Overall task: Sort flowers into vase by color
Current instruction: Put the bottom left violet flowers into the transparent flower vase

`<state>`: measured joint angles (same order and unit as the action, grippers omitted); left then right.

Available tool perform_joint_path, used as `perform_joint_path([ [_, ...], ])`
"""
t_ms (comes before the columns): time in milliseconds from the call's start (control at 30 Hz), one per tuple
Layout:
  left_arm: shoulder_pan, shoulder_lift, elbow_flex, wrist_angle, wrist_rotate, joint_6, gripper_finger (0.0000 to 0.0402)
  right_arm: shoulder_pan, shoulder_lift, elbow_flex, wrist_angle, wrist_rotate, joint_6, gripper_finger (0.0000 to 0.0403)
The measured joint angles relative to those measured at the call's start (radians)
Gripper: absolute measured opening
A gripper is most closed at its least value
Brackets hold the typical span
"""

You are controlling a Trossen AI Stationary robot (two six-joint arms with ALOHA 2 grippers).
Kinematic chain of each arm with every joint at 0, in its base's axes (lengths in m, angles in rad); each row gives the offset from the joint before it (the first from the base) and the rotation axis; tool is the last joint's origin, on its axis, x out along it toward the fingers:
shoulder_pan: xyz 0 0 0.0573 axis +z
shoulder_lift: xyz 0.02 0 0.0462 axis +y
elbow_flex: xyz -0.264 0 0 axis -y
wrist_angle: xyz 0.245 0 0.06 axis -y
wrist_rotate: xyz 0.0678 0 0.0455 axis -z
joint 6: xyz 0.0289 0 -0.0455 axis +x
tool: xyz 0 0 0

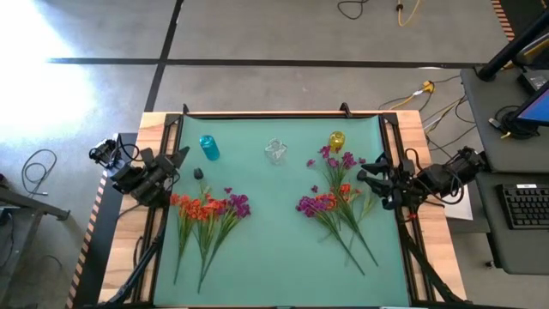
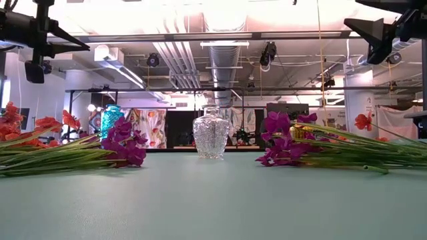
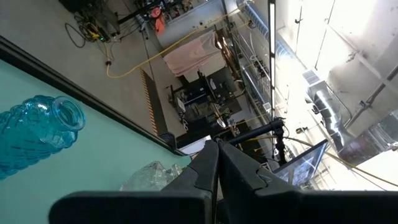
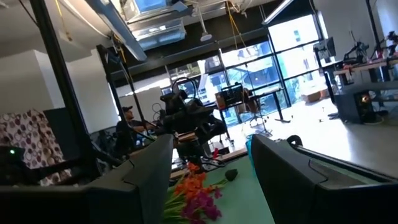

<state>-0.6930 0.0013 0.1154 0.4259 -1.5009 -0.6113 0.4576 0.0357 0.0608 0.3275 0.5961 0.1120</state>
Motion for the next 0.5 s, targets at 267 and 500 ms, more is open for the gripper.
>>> perform_joint_path([
  [267, 0.002, 0.001, 0.000, -0.030, 0.159, 0.018, 0.0000, 0.000, 0.000, 0.000, -0.003, 0.000, 0.025, 0.0210],
  [500, 0.001, 0.083, 0.000, 0.022, 0.881, 0.297, 0.0000, 0.000, 0.000, -0.001, -0.003, 0.001, 0.021, 0.0210],
])
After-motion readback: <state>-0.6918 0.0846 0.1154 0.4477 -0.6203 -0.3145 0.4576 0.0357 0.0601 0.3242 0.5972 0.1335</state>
